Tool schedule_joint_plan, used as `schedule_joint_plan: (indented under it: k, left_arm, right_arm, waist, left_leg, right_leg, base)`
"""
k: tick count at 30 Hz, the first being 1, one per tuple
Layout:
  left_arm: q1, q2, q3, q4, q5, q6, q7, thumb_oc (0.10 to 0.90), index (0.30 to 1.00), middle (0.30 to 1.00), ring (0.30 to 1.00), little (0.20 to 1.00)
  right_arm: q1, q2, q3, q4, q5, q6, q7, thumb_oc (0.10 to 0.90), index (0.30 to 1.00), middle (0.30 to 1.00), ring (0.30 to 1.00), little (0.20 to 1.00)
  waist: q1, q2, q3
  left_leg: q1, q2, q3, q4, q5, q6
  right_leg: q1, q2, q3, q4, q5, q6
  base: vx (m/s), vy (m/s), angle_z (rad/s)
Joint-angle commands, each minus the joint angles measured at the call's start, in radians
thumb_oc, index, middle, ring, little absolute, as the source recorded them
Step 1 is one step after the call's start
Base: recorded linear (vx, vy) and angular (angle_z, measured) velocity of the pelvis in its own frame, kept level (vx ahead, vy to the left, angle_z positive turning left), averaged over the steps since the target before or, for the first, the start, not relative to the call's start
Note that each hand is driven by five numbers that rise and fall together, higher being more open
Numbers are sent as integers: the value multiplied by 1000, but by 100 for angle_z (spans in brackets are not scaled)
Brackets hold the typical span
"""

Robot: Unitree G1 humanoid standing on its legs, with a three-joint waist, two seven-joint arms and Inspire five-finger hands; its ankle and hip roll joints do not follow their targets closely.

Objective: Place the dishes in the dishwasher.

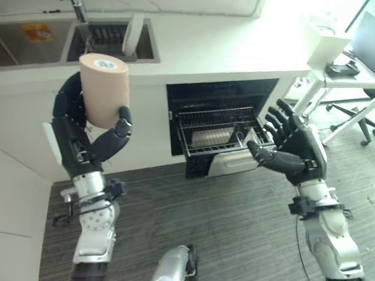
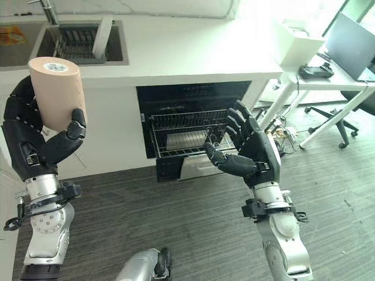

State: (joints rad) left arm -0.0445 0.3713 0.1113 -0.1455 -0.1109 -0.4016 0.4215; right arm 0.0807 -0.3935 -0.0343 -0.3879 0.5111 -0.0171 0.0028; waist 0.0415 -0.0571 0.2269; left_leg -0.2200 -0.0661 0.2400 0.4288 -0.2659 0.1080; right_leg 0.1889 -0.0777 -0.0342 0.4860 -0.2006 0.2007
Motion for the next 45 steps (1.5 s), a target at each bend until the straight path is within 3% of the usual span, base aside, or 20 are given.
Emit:
schedule_joint_plan:
  k: [1, 3, 4, 6, 7, 9, 12, 13, 14, 17, 19, 21, 24, 25, 26, 29, 31, 33, 37, 45]
  left_arm:
    - [-35, 101, 4, -127, 38, -91, -10, 400, 300, 300, 300, 300]
    - [-81, 133, 5, -112, 25, -82, -10, 400, 300, 300, 300, 300]
    - [-93, 136, -3, -109, 36, -84, -10, 400, 300, 300, 300, 300]
    - [-102, 141, -20, -119, 85, -84, 12, 400, 300, 300, 300, 300]
    - [-94, 141, -19, -124, 94, -83, 23, 400, 300, 300, 300, 300]
    - [-64, 139, -8, -135, 107, -84, 47, 400, 300, 300, 300, 300]
    - [-47, 145, 1, -146, 83, -85, 28, 400, 300, 300, 300, 300]
    - [-52, 148, -3, -151, 80, -79, 27, 400, 300, 300, 300, 300]
    - [-54, 151, -16, -157, 99, -65, 56, 400, 300, 300, 300, 300]
    - [-40, 140, -16, -158, 66, -65, 65, 400, 300, 300, 300, 300]
    - [-26, 134, -22, -180, 57, -51, 61, 400, 300, 300, 300, 300]
    - [-23, 131, -37, -203, 84, -36, 48, 400, 300, 300, 300, 300]
    - [-48, 129, -56, -186, 30, -42, 28, 400, 300, 300, 300, 300]
    - [-59, 125, -64, -173, 12, -53, 18, 400, 300, 300, 300, 300]
    - [-68, 120, -71, -167, 15, -59, 19, 400, 300, 300, 300, 300]
    - [-50, 116, -71, -184, 42, -67, 40, 400, 300, 300, 300, 300]
    - [-27, 107, -57, -197, 70, -76, 43, 400, 300, 300, 300, 300]
    - [-25, 106, -60, -193, 76, -80, 39, 400, 300, 300, 300, 300]
    - [-24, 114, -56, -170, 86, -106, 31, 400, 300, 300, 300, 300]
    - [-27, 103, -78, -186, 96, -100, 3, 400, 300, 300, 300, 300]
  right_arm:
    - [-53, 13, -14, -13, -26, -77, 17, 800, 900, 900, 900, 900]
    - [-83, 6, 2, 25, 9, -109, 9, 800, 900, 900, 900, 900]
    - [-86, 1, 2, 25, 18, -120, 6, 800, 900, 900, 900, 900]
    - [-92, 3, 8, 15, 52, -132, 8, 800, 900, 900, 900, 900]
    - [-92, 9, 13, 4, 57, -122, 13, 800, 900, 900, 900, 900]
    - [-81, 25, 23, -26, 50, -93, 37, 800, 900, 900, 900, 900]
    - [-69, 15, 22, -36, 66, -89, 30, 800, 900, 900, 900, 900]
    - [-72, 9, 21, -40, 74, -86, 23, 800, 900, 900, 900, 900]
    - [-94, 3, 28, -31, 85, -76, 26, 800, 900, 900, 900, 900]
    - [-139, -40, 33, -21, 116, -45, -17, 800, 900, 900, 900, 900]
    - [-144, -51, 29, -17, 131, -35, -16, 800, 900, 900, 900, 900]
    - [-135, -65, 21, -19, 123, -40, -26, 800, 900, 900, 900, 900]
    - [-104, -88, -22, -26, 133, -47, -53, 800, 900, 900, 900, 900]
    - [-94, -94, -36, -30, 125, -49, -64, 800, 900, 900, 900, 900]
    - [-89, -99, -47, -32, 126, -50, -64, 800, 900, 900, 900, 900]
    - [-72, -98, -65, -31, 141, -61, -39, 800, 900, 900, 900, 900]
    - [-45, -64, -58, -34, 110, -85, -27, 800, 900, 900, 900, 900]
    - [-37, -35, -42, -31, 84, -103, -38, 800, 900, 900, 900, 900]
    - [-37, -18, -33, -23, 96, -115, -49, 800, 900, 900, 900, 900]
    - [10, -9, -46, -46, 112, -141, -36, 800, 900, 900, 900, 900]
  waist:
    - [-19, 26, -107]
    - [-10, 20, -75]
    - [-16, 13, -55]
    - [-45, -11, -25]
    - [-55, -10, -24]
    - [-77, -4, -19]
    - [-71, -9, -23]
    - [-63, -11, -26]
    - [-45, -21, -27]
    - [-66, -18, -41]
    - [-68, -10, -59]
    - [-77, 0, -67]
    - [-129, 17, -72]
    - [-145, 23, -72]
    - [-151, 21, -66]
    - [-150, 19, -57]
    - [-147, 30, -46]
    - [-148, 35, -40]
    - [-149, 18, -28]
    - [-152, -10, -35]
  left_leg:
    - [6, 123, -95, -129, 142, -84]
    - [38, 138, -145, -129, 138, -120]
    - [47, 146, -158, -129, 133, -133]
    - [69, 164, -185, -129, 94, -163]
    - [81, 175, -189, -129, 79, -169]
    - [122, 203, -206, -129, 45, -172]
    - [130, 230, -237, -129, 47, -189]
    - [126, 248, -246, -129, 60, -201]
    - [137, 295, -235, -129, 79, -225]
    - [194, 338, -234, -129, 69, -260]
    - [192, 369, -214, -129, 108, -272]
    - [164, 417, -148, -129, 198, -276]
    - [159, 499, 61, -129, 266, -296]
    - [182, 492, 110, -129, 271, -299]
    - [199, 443, 113, -129, 244, -288]
    - [215, 273, 85, -129, 139, -230]
    - [219, 126, 42, -129, 53, -174]
    - [218, 78, 5, -129, 23, -155]
    - [215, 54, -83, -129, -15, -128]
    - [197, 59, -85, -129, -14, -104]
  right_leg:
    - [-200, 60, -121, 90, 206, -8]
    - [-197, -42, -184, -181, 178, -30]
    - [-238, -89, -174, -186, 164, -33]
    - [-395, -219, -64, -186, 206, 7]
    - [-444, -238, -17, -186, 216, 20]
    - [-509, -245, 57, -186, 243, 36]
    - [-481, -228, 72, -186, 213, 46]
    - [-464, -237, 58, -186, 205, 50]
    - [-450, -259, -24, -186, 211, 58]
    - [-450, -214, -7, -186, 198, 48]
    - [-434, -184, -28, -186, 182, 20]
    - [-404, -158, -66, -186, 153, -6]
    - [-377, -164, -172, -186, 131, -27]
    - [-364, -164, -204, -186, 119, -31]
    - [-359, -164, -214, -186, 116, -33]
    - [-361, -148, -193, -186, 117, -34]
    - [-386, -113, -167, -186, 149, -26]
    - [-412, -92, -167, -186, 182, -15]
    - [-433, -61, -162, -186, 204, -20]
    - [-420, -29, -157, -186, 195, -31]
  base:
    - [304, -100, 47]
    - [257, -440, 35]
    - [173, -575, 76]
    - [264, -643, 82]
    - [391, -595, 43]
    - [444, -484, 38]
    - [323, -438, 10]
    - [254, -577, 44]
    - [314, -651, 54]
    - [237, -419, 17]
    - [173, -328, -4]
    - [156, -396, 10]
    - [54, -344, 40]
    - [22, -300, 105]
    - [37, -252, 120]
    - [42, -167, 42]
    - [37, -131, -27]
    - [62, -103, -32]
    - [34, -5, -1]
    - [-1, 50, -7]
